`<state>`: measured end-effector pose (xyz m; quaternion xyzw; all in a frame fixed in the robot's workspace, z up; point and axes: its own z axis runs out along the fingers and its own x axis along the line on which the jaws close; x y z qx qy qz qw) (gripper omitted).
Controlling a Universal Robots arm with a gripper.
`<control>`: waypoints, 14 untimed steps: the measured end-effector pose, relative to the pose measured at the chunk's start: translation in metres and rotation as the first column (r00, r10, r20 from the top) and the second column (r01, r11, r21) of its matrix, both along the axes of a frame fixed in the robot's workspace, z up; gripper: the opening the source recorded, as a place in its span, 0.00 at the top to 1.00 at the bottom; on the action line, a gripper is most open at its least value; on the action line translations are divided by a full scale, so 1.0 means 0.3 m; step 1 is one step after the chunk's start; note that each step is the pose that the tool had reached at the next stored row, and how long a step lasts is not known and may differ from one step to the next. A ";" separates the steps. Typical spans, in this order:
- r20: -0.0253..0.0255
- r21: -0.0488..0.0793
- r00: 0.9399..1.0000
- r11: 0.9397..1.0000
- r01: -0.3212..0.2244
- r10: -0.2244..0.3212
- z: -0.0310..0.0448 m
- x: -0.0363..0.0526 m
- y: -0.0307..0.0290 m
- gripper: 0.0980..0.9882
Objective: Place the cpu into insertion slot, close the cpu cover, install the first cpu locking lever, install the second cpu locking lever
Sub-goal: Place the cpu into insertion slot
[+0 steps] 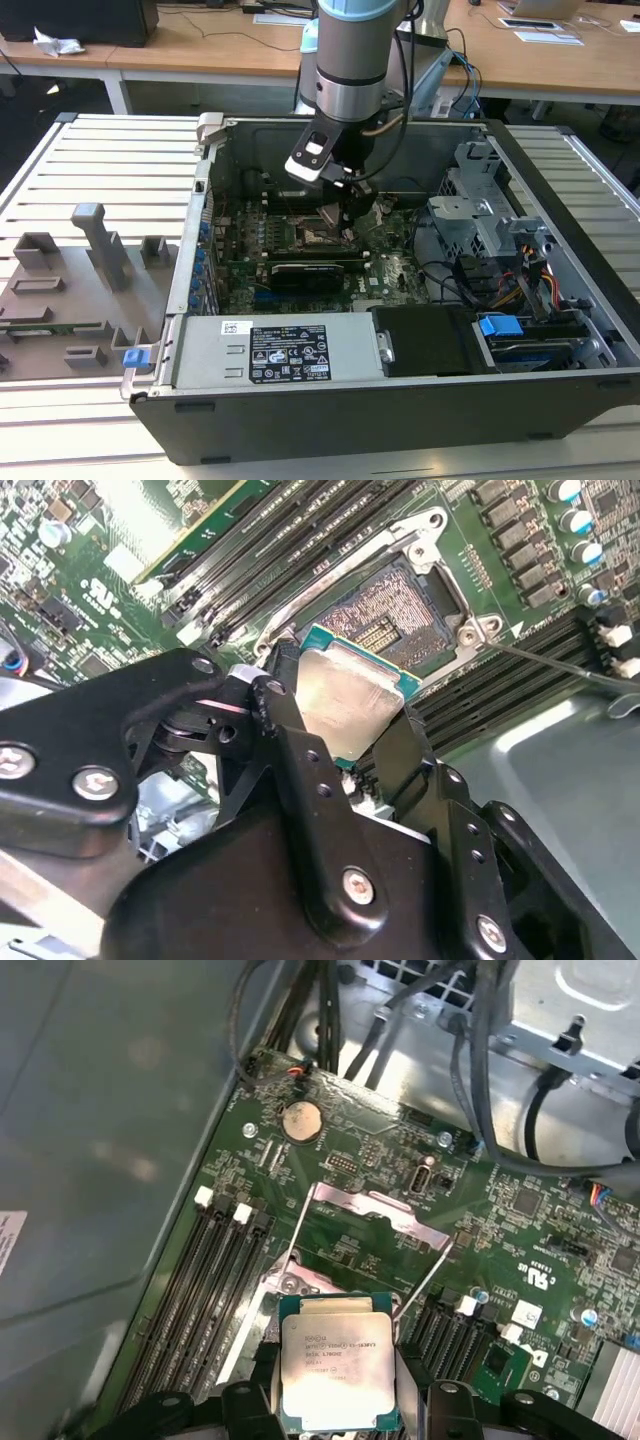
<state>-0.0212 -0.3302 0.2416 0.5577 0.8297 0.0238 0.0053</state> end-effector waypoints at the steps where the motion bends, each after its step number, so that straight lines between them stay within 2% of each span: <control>1: 0.000 0.000 1.000 1.000 0.016 -0.016 0.000 0.000 0.000 0.50; 6: 0.000 0.000 0.998 0.998 0.069 -0.069 0.000 0.000 0.000 0.50; 12: 0.000 0.000 0.991 0.991 0.137 -0.137 0.000 0.000 0.000 0.50; 14: 0.000 -0.001 0.987 0.987 0.163 -0.163 0.000 0.000 0.000 0.50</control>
